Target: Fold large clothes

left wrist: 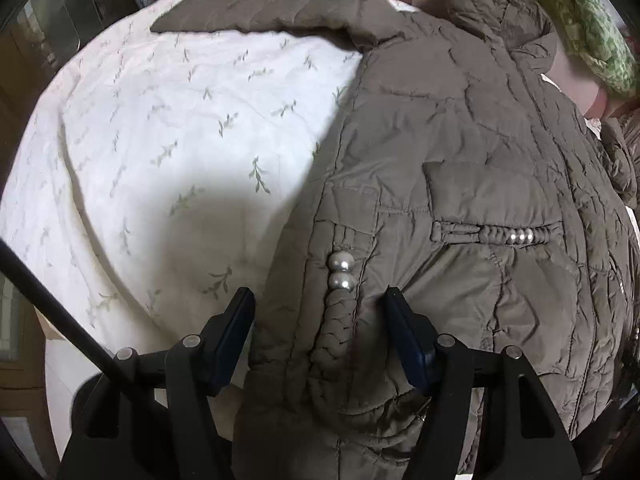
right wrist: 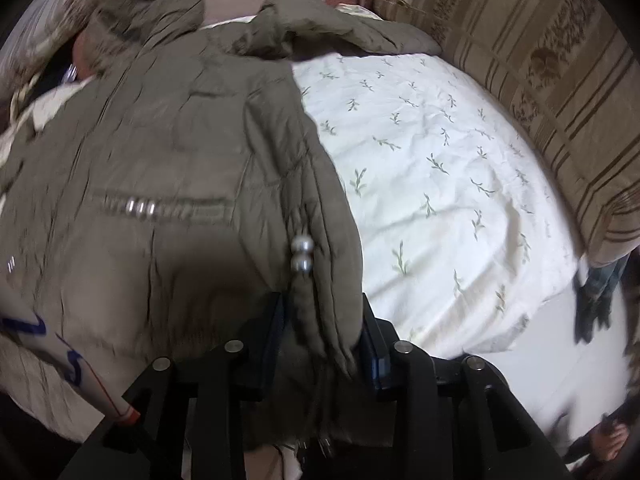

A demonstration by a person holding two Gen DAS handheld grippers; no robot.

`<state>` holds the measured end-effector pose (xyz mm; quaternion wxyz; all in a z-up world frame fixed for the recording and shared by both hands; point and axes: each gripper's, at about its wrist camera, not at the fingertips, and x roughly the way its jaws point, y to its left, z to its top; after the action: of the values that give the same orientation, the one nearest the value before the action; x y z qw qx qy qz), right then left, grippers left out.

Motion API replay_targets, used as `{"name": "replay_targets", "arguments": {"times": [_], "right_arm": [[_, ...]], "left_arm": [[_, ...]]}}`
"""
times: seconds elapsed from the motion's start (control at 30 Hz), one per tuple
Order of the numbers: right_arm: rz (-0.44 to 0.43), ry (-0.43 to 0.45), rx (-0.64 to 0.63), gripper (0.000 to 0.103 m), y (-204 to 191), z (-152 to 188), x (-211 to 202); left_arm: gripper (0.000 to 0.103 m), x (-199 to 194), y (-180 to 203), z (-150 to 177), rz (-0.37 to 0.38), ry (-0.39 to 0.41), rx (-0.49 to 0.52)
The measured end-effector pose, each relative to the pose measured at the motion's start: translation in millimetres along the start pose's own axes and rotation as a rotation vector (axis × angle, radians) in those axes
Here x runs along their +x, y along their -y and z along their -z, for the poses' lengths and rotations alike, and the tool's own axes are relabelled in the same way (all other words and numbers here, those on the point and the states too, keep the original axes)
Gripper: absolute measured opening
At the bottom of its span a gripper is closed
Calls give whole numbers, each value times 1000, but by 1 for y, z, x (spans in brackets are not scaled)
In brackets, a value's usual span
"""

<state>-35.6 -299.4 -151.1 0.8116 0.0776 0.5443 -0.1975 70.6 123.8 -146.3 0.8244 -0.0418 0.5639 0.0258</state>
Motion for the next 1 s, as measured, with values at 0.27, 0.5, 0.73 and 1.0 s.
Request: {"name": "replay_targets", "arguments": {"times": [0.27, 0.5, 0.73, 1.0], "right_arm": [[36, 153, 103, 42, 29, 20, -58], [20, 346, 199, 66, 59, 26, -94], [-90, 377, 99, 66, 38, 18, -105], [-148, 377, -2, 66, 2, 3, -113]], "left_arm": [[65, -66, 18, -5, -47, 172, 76], [65, -94, 64, -20, -29, 249, 72], [65, -103, 94, -15, -33, 246, 111], [66, -110, 100, -15, -37, 282, 124]]}}
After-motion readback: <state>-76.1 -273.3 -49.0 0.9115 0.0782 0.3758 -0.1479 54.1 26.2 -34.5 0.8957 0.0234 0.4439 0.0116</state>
